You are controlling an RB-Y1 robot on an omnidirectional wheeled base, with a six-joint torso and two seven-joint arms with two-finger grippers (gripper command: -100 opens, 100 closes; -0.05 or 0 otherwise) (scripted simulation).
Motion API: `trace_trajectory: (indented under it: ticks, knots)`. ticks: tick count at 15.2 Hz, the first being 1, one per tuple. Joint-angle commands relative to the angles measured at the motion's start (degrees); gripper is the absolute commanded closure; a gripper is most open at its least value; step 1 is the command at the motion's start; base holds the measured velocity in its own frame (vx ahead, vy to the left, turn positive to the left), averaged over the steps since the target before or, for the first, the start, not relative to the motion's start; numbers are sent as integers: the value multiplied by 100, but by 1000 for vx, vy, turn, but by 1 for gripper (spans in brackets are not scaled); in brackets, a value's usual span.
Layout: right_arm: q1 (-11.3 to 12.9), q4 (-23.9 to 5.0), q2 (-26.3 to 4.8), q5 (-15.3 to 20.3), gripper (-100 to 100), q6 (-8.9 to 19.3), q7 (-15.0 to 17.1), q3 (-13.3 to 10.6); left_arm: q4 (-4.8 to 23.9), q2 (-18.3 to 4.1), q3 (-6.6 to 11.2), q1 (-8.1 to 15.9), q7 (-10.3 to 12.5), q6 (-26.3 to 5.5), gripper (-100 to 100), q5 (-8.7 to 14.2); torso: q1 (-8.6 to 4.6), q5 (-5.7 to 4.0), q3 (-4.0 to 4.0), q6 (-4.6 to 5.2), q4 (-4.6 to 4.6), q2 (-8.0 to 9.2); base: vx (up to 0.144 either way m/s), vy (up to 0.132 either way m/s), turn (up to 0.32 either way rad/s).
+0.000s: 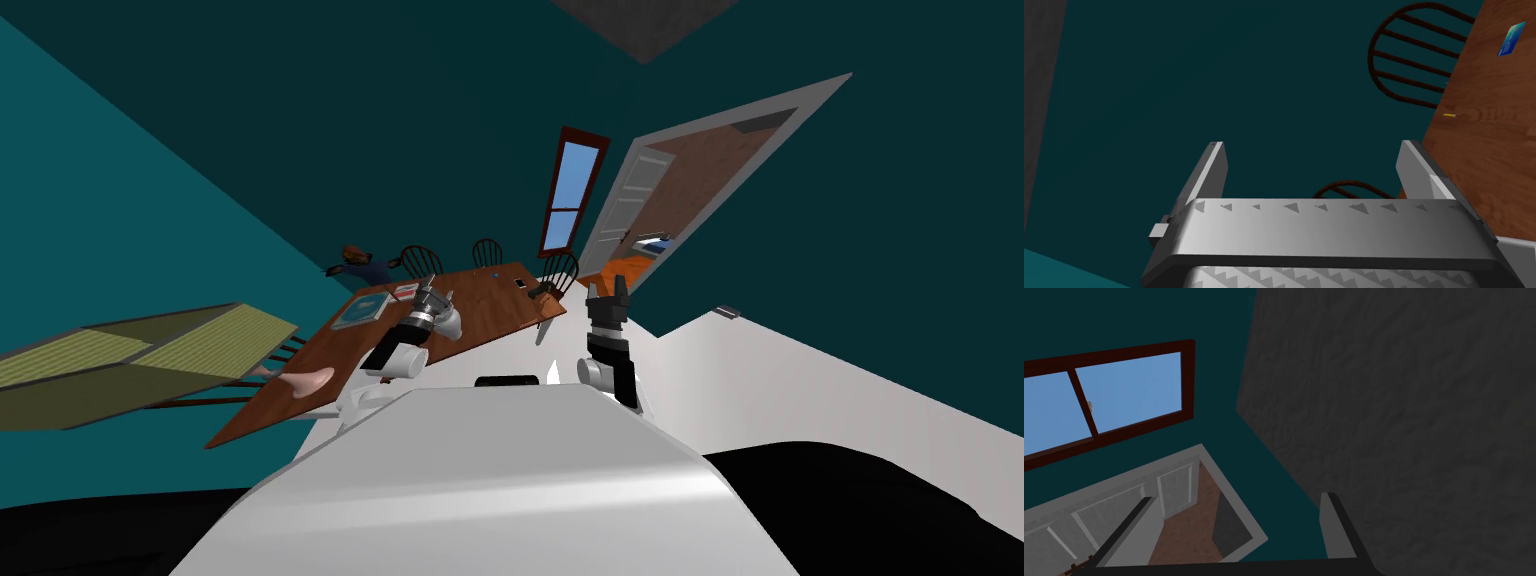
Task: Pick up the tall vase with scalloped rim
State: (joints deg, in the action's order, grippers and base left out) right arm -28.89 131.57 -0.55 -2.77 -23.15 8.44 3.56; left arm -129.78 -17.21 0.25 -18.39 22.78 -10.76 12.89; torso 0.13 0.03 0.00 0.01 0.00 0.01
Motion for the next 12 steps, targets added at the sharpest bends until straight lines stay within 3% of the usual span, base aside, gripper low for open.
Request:
trace_trajectory:
  ticks: [1,2,5,6,8,9,12]
  knots:
    - [0,0,0,0,0,0,0,0,14,-37,13,41,62,-274,-100,32,0,0,0,0,0,0,-4,22,-19]
    - [0,0,0,0,0,0,0,0,16,-128,36,129,204,-410,-100,115,-1,0,0,-1,0,0,-6,24,-44]
    - [0,0,0,0,0,0,0,0,16,-128,36,129,204,-653,-100,115,-2,0,0,-1,0,0,-7,19,-34]
    - [0,0,0,0,0,0,0,0,19,-217,60,218,349,-860,-100,200,-5,-1,0,-1,0,0,-5,18,-37]
    - [0,0,0,0,0,0,0,0,19,-217,60,218,349,-1041,-100,200,-3,-1,0,0,0,0,-6,23,-51]
    - [0,0,0,0,0,0,0,0,22,-303,83,310,497,-1205,-100,287,-3,0,0,0,0,0,-5,24,-68]
    - [0,0,0,0,0,0,0,0,22,-303,83,310,497,-1435,-100,287,-1,0,-1,-1,0,-1,-4,23,-33]
